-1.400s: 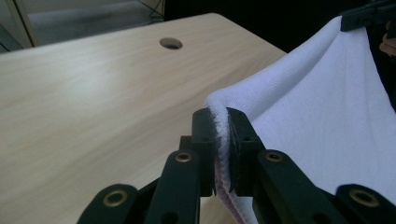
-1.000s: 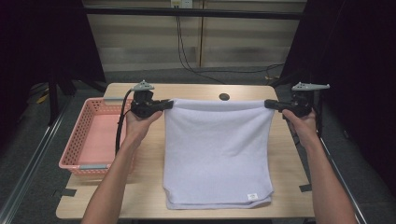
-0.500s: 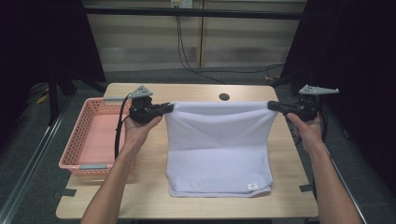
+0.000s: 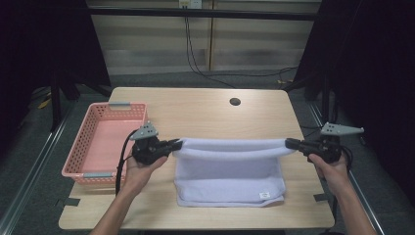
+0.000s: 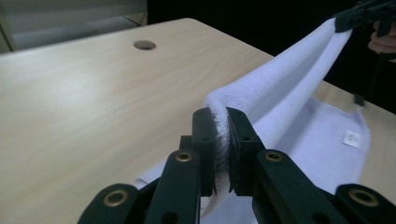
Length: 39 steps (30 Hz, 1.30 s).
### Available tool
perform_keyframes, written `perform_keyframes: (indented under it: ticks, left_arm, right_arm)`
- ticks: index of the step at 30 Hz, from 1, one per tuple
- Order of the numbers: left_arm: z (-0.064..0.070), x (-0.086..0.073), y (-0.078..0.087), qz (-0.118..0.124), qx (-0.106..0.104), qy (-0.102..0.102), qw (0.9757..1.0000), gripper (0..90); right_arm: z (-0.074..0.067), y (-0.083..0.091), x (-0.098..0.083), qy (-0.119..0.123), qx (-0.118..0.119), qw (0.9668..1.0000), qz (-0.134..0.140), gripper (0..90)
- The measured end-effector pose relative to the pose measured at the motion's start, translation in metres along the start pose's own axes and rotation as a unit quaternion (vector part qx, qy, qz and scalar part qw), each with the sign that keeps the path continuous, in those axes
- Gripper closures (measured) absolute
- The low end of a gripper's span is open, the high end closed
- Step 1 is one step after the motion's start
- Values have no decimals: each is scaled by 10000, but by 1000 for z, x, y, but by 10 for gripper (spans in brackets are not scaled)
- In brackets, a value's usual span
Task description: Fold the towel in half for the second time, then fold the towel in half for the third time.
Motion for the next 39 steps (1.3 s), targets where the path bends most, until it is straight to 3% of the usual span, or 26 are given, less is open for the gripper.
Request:
perform_keyframes:
  ticks: [5, 10, 16, 19, 21, 23, 26, 28, 32, 39]
  left_arm:
    - [10, -27, 11, -374, -99, -37, 9992, 833]
    - [20, -47, 21, -585, -233, 142, 9979, 830]
    - [28, -76, 23, -1114, -383, 148, 9929, 824]
    - [33, -79, 28, -1155, -527, 261, 9916, 811]
    - [37, -82, 32, -1223, -586, 168, 9906, 801]
    - [41, -86, 37, -1288, -662, 197, 9893, 780]
    - [41, -83, 46, -1099, -704, 330, 9909, 692]
    - [37, -75, 48, -899, -571, 379, 9936, 640]
    - [24, -67, 32, -887, -385, 310, 9948, 623]
    - [2, -71, -11, -1362, -267, 207, 9901, 612]
  right_arm:
    - [-21, 12, -31, 20, 67, 9990, -444, 853]
    - [-38, 24, -52, -62, 150, 9978, -639, 849]
    - [-48, 31, -79, -97, 253, 9939, -1067, 819]
    - [-55, 35, -90, -77, 305, 9915, -1265, 799]
    - [-58, 40, -94, -77, 330, 9908, -1310, 769]
    - [-62, 45, -97, -137, 428, 9896, -1365, 728]
    - [-65, 51, -99, -201, 403, 9908, -1277, 688]
    - [-64, 53, -93, -216, 290, 9936, -1069, 643]
    - [-60, 43, -82, -231, 91, 9957, -895, 589]
    - [-56, 3, -89, -138, 61, 9918, -1265, 528]
Point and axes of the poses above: each handheld gripper's, and its own axes: y roughly backward along the jaws, x roughly out of its top, z roughly to its right, the point moved 5 cm from there along -y, roughly forward along the jaws, and after that the axes turned 14 degrees about z, right-handed, at the moved point
